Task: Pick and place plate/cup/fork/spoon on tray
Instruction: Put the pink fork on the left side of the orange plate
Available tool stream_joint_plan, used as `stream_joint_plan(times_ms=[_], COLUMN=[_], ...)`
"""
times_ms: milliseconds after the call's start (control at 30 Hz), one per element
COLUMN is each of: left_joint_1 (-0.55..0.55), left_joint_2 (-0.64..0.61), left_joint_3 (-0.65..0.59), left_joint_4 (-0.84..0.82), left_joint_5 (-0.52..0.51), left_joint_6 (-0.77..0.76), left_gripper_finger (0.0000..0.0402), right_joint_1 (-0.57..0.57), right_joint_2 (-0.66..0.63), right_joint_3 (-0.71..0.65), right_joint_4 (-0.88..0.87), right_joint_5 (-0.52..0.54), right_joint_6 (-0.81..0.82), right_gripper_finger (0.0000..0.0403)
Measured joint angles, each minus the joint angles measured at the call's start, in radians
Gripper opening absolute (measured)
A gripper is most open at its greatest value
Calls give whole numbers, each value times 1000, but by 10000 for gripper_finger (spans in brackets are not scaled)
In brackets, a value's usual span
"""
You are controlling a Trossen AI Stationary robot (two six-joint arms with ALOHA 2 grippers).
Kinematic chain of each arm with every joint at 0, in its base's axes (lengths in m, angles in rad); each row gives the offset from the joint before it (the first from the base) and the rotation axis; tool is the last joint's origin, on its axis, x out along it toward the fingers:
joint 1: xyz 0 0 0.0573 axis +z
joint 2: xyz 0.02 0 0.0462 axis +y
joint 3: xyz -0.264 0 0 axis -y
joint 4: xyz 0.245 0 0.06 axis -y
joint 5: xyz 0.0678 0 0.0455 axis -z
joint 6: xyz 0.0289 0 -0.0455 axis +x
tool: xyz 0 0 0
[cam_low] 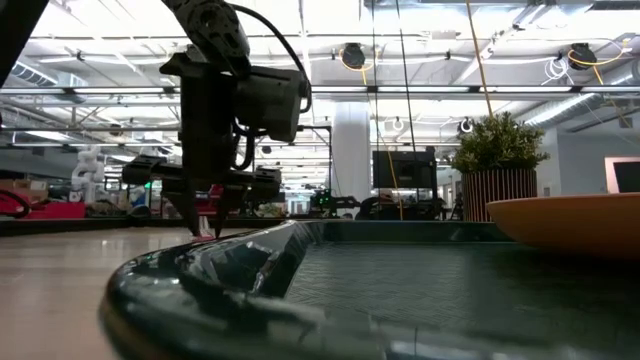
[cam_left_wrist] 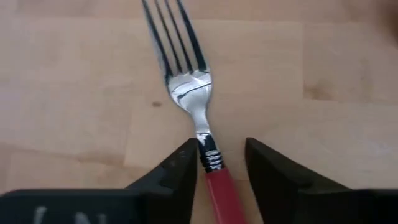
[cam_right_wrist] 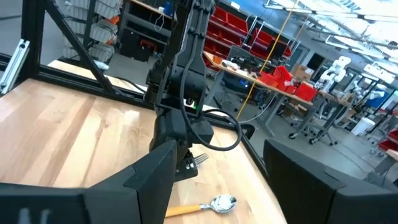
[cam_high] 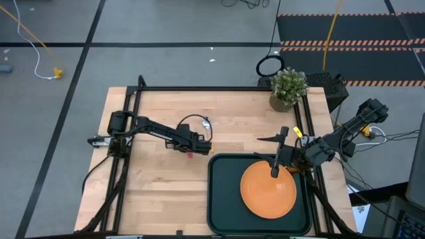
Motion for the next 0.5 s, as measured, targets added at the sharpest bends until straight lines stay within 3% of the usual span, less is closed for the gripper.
stream_joint_plan(times_ms=[267,500], left_joint_1=[0,0], left_joint_2=[0,0], left_joint_3=[0,-1], left_joint_4=[25,92], left_joint_5=[-13,-22], left_joint_6=[136,269], left_gripper_finger=[64,46], right_joint_1=[2,2], right_joint_2=[0,0], right_joint_3=[0,0], right_joint_4=[-24,-24], right_joint_5=[0,-2], right_joint_6=[81,92], right_gripper_finger=[235,235])
